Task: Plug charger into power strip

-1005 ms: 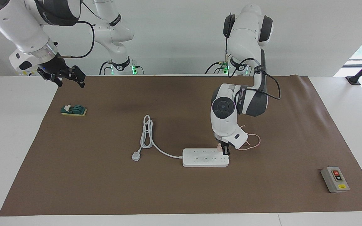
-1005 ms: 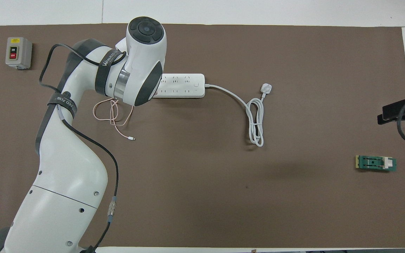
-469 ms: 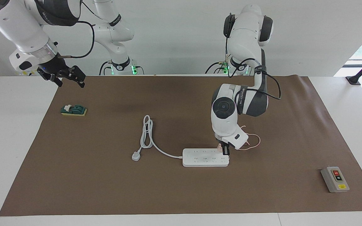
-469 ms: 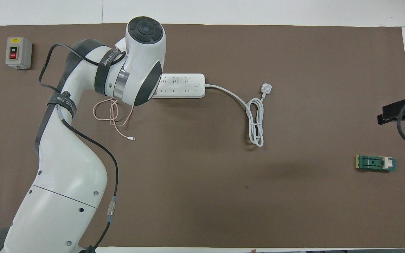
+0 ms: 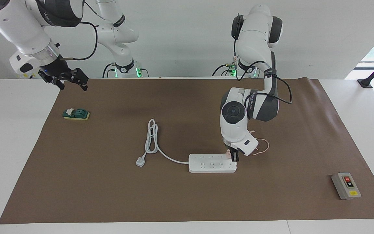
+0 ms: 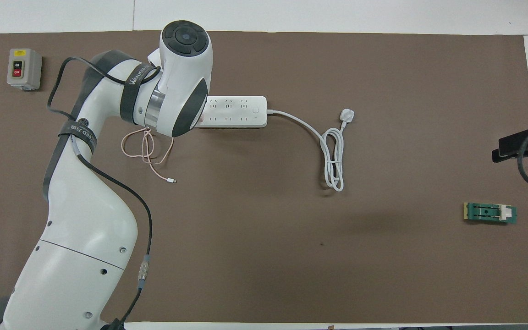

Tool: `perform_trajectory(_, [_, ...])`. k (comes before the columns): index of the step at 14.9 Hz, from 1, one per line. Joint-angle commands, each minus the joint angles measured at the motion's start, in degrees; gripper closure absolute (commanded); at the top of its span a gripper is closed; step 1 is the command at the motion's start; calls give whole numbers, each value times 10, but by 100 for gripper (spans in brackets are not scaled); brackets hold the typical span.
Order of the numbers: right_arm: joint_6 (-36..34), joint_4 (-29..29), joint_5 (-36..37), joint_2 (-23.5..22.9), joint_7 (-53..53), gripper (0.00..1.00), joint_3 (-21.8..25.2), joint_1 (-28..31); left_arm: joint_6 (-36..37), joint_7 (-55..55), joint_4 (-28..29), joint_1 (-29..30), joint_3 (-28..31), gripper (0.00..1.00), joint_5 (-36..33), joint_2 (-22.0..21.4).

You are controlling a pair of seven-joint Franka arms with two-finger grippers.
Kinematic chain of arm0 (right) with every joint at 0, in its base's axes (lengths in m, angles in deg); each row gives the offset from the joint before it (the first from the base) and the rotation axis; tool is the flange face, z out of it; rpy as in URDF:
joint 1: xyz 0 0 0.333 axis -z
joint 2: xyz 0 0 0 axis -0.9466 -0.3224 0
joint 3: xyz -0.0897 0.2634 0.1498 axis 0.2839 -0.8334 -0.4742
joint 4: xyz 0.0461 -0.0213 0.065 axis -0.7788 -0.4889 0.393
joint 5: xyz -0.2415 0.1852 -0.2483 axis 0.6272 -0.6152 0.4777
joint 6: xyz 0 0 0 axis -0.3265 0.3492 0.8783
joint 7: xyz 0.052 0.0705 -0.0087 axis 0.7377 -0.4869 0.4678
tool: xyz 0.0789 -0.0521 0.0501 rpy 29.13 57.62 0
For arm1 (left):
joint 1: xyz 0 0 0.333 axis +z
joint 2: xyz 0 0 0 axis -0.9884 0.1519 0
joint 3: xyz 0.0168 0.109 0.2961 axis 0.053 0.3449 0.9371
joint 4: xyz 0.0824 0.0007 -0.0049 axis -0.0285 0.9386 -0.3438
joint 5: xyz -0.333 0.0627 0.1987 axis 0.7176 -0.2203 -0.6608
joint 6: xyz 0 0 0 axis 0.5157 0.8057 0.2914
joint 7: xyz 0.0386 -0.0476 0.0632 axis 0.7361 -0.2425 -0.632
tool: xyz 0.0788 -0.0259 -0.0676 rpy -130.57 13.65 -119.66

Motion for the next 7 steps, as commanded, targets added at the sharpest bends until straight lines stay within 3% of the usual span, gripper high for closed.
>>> perform_trajectory(1, [-9,2,7,4,10,0,-5,2,-17,13,24,5,2,100,-6,3])
perform_trajectory(7, [-9,2,7,4,10,0,-5,2,-32,13,24,3,2,100,-6,12])
